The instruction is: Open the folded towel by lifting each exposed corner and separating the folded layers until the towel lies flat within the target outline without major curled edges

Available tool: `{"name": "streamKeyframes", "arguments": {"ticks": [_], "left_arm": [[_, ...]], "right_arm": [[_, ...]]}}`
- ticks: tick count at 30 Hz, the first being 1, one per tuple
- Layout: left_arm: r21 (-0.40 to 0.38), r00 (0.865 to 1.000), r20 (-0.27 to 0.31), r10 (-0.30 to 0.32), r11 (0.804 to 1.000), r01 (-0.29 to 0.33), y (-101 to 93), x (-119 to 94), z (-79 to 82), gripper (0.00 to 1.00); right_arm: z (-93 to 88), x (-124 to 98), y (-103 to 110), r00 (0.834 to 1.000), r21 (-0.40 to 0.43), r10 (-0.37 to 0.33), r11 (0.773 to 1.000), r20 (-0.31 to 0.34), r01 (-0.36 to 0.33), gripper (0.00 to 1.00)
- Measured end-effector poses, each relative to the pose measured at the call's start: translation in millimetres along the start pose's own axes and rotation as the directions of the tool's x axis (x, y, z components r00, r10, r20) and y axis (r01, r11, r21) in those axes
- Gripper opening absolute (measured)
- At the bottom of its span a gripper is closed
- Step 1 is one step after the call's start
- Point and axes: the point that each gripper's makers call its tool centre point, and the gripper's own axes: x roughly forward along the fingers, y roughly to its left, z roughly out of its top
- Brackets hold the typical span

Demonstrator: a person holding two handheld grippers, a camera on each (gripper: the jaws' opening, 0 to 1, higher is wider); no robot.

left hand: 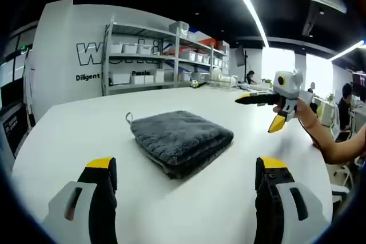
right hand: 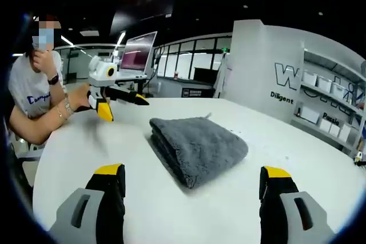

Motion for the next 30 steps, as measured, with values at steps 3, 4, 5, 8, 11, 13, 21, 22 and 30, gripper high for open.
{"name": "streamKeyframes", "arguments": {"ticks": [3,4,5,8,11,13,21,22,30], "left_arm": [[0.006,1.000,-0.008,0.001,1.000,-0.001,0.2,-1,-1.1,1.00],[0.007,1.000,-0.008,0.001,1.000,0.000,-0.2,-1,-1.3,1.00],[0.007,1.000,-0.009,0.000,1.000,0.000,-0.5,-2,-1.3,1.00],[0.009,1.000,-0.009,-0.004,1.000,0.004,-0.9,-2,-1.0,1.00],[0.014,1.000,-0.015,-0.004,1.000,0.004,-1.9,-4,-2.1,1.00],[0.023,1.000,-0.017,-0.001,1.000,0.001,-1.7,-4,-1.2,1.00],[0.048,1.000,-0.025,-0.017,0.999,0.018,-5.9,-6,0.2,1.00],[0.050,0.999,-0.028,-0.018,0.999,0.019,-5.4,-6,0.1,1.00],[0.022,0.999,-0.038,-0.035,0.999,0.036,-7.0,-7,-3.1,1.00]], "right_arm": [[0.5,0,1,1.000,-0.003,0.005,1.000,0.000,-0.005,1.00],[0.2,0,1,1.000,-0.003,0.005,1.000,-0.001,-0.005,1.00],[-0.4,1,1,1.000,-0.001,0.006,1.000,-0.003,-0.006,1.00],[0.7,4,10,0.999,0.025,0.050,0.998,0.010,-0.050,1.00],[3.2,5,9,0.999,-0.004,0.041,0.999,0.002,-0.041,1.00],[7.3,5,9,0.998,0.005,0.054,0.999,0.015,-0.054,1.00],[17.5,6,3,1.000,-0.021,0.027,0.999,0.005,-0.027,1.00],[19.5,6,3,1.000,-0.027,0.027,0.999,0.005,-0.027,1.00],[33.8,17,10,0.999,-0.081,0.031,0.996,-0.017,-0.032,1.00]]}}
